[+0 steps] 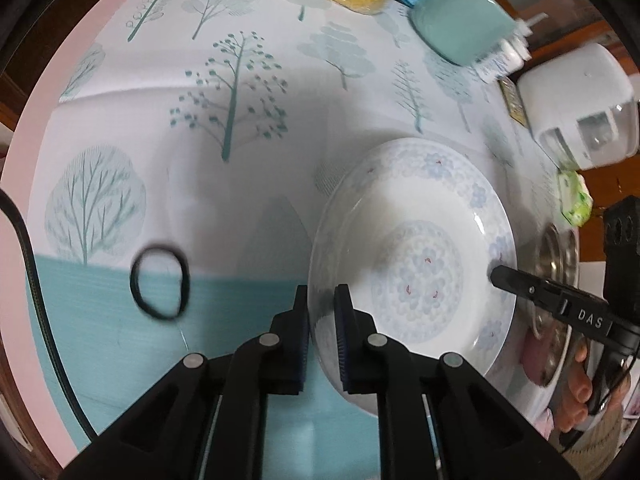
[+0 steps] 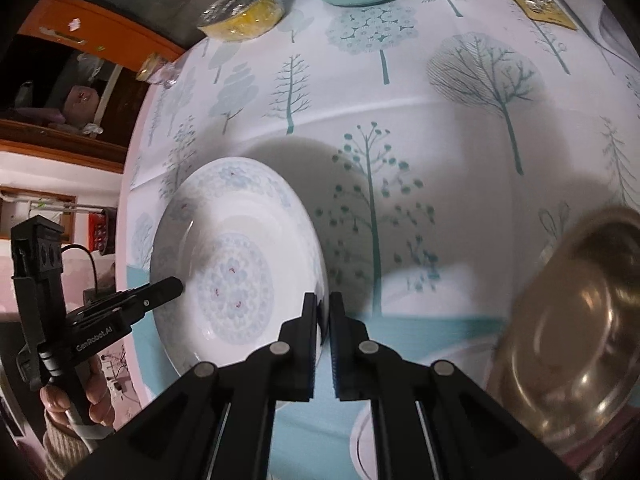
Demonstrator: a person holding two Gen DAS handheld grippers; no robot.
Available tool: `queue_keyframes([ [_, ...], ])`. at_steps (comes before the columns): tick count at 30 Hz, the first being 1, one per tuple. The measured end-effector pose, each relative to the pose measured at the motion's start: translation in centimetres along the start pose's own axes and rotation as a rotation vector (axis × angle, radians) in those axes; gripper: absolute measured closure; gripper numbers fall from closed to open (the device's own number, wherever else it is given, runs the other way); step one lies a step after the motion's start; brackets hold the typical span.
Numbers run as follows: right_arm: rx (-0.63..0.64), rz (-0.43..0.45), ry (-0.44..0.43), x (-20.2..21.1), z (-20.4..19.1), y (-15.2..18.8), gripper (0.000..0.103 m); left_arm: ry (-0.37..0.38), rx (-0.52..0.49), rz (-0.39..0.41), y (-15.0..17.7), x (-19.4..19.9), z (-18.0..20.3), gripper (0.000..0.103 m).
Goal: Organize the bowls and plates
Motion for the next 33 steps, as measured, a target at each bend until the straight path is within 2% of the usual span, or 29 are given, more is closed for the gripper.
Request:
queue_keyframes([
  [8, 0.04, -0.011, -0.031, 4.3, 0.6, 6.0, 0.098, 0.062, -0.059, -0.002, 7.6, 2.9, 3.4, 0.094],
  [20, 0.087, -0.007, -0.014, 11.3, 3.8, 20.3, 0.097, 0.069, -0.054, -0.007, 23.3, 6.7, 10.2, 0.094],
  [26, 0.124, -0.005, 0.015, 12.6, 6.1, 27.5, 0.096, 0.079, -0.06, -0.02, 29.2, 6.3, 12.4, 0.094],
  [30, 0.124, -0.018, 0.008, 12.1, 7.8, 30.9, 0.096, 0.047, -0.069, -0.021, 32.6, 5.1, 13.5, 0.094],
  [33, 0.113, -0.023, 0.007, 11.6, 9.0, 32.2, 0.096, 0.04, -0.066, -0.027, 34.0, 4.0, 14.1, 0.094],
])
Point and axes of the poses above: each gripper's, at about its wrist camera, not at the fingertips, and x roughly against the way its jaws point, z to its right, y to its underside, the point moved 5 cm from there along -x, roughly the way its jaws point, and after that the axes turned 11 degrees about -y, right-handed, at the moved point
